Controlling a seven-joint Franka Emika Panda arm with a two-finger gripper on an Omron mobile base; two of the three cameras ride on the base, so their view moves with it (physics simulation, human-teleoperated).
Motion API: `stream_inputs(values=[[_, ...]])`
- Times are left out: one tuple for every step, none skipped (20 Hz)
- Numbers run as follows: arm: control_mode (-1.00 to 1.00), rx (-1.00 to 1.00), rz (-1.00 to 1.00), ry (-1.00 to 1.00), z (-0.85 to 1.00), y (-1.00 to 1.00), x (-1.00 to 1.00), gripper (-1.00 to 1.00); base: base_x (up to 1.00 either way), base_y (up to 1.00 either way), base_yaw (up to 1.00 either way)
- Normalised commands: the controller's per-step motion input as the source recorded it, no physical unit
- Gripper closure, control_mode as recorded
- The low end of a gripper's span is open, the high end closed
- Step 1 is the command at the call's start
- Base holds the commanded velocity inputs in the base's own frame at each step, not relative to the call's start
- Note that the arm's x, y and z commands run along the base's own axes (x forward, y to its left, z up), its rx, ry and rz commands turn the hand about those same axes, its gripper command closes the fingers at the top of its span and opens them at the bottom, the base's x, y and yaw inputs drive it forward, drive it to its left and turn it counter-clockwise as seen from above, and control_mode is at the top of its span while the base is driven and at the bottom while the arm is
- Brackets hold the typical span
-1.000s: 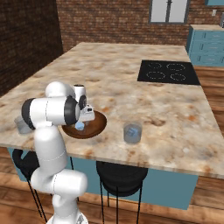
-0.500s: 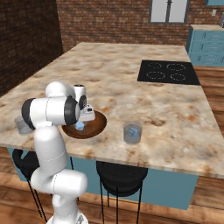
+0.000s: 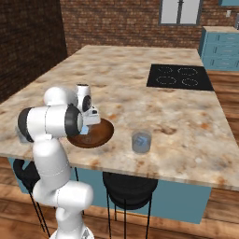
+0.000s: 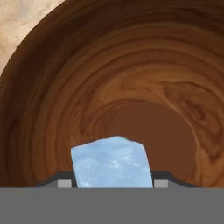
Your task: There are four ice cubes in the ice bowl. Place two ice cubes in each glass of water.
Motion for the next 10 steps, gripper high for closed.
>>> stream_inputs(values=[[-1.00, 0.00, -0.09, 0.00, 1.00, 0.16, -0.64, 1.00, 0.00, 0.00, 0.00], [-1.00, 0.01, -0.12, 0.00, 1.00, 0.18, -0.96, 1.00, 0.00, 0.00, 0.00], [-1.00, 0.01, -0.17, 0.00, 0.76, 0.34, -1.00, 1.00, 0.00, 0.00, 0.00], [-1.00, 0.01, -0.20, 0.00, 0.61, 0.46, -1.00, 1.00, 0.00, 0.00, 0.00], [-1.00, 0.01, -0.20, 0.00, 0.59, 0.55, -1.00, 1.00, 0.00, 0.00, 0.00], [-1.00, 0.00, -0.20, 0.00, 0.61, 0.60, -1.00, 1.00, 0.00, 0.00, 0.00], [-1.00, 0.00, -0.19, 0.00, 0.50, 0.66, -1.00, 1.00, 0.00, 0.00, 0.00], [-1.00, 0.00, -0.18, 0.00, 0.36, 0.78, -1.00, 1.00, 0.00, 0.00, 0.00], [-1.00, 0.00, -0.18, -0.02, 0.24, 0.94, -1.00, 1.00, 0.00, 0.00, 0.00], [-1.00, 0.00, -0.15, -0.07, 0.51, 0.89, -0.36, 1.00, 0.00, 0.00, 0.00]])
